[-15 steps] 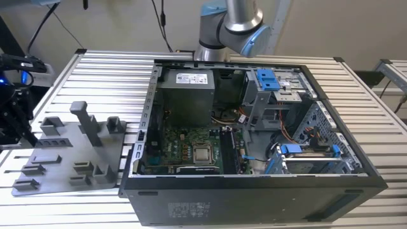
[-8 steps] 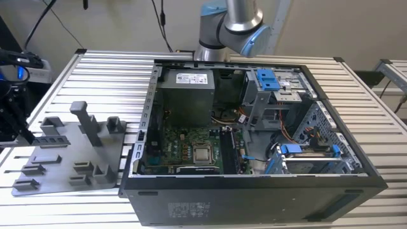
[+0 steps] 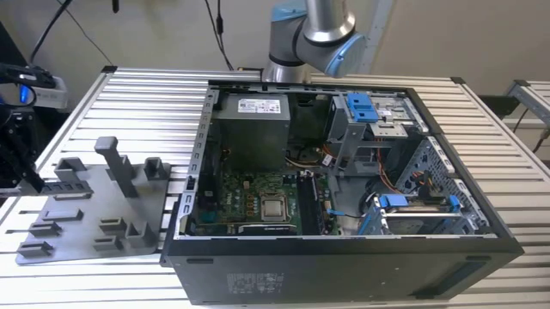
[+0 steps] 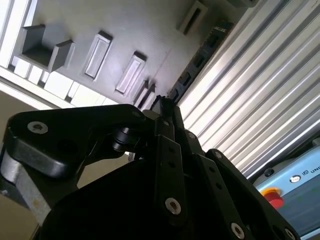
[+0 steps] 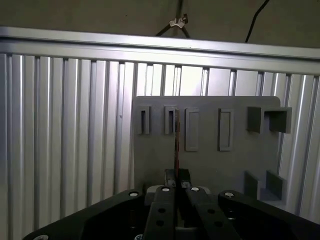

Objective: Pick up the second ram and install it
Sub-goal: 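Pick up the second ram and move it above second insertion slot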

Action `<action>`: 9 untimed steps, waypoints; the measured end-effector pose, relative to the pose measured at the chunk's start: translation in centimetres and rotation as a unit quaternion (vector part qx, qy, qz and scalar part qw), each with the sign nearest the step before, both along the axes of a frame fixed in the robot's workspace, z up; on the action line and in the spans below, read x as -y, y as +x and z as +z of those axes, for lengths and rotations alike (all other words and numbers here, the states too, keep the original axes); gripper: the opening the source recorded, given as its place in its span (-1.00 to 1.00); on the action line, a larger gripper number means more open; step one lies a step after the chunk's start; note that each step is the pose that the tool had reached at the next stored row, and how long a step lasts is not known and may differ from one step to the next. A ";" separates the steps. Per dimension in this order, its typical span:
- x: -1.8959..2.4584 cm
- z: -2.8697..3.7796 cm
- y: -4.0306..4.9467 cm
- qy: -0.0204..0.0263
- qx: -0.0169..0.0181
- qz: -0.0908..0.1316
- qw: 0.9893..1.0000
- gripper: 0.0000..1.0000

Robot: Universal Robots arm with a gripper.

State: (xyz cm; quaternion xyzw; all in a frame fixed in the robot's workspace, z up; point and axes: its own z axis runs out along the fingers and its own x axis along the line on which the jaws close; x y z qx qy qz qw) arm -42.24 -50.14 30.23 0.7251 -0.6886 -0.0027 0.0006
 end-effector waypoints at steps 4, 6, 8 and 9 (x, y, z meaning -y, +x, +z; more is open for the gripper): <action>0.00 0.13 0.00 0.000 0.000 0.000 1.000 -0.72; 0.00 0.27 0.00 0.000 0.000 0.000 1.000 -0.72; 0.00 0.44 0.00 0.000 0.000 0.000 1.000 -0.72; 0.00 0.47 0.00 0.000 0.000 0.000 1.000 -0.72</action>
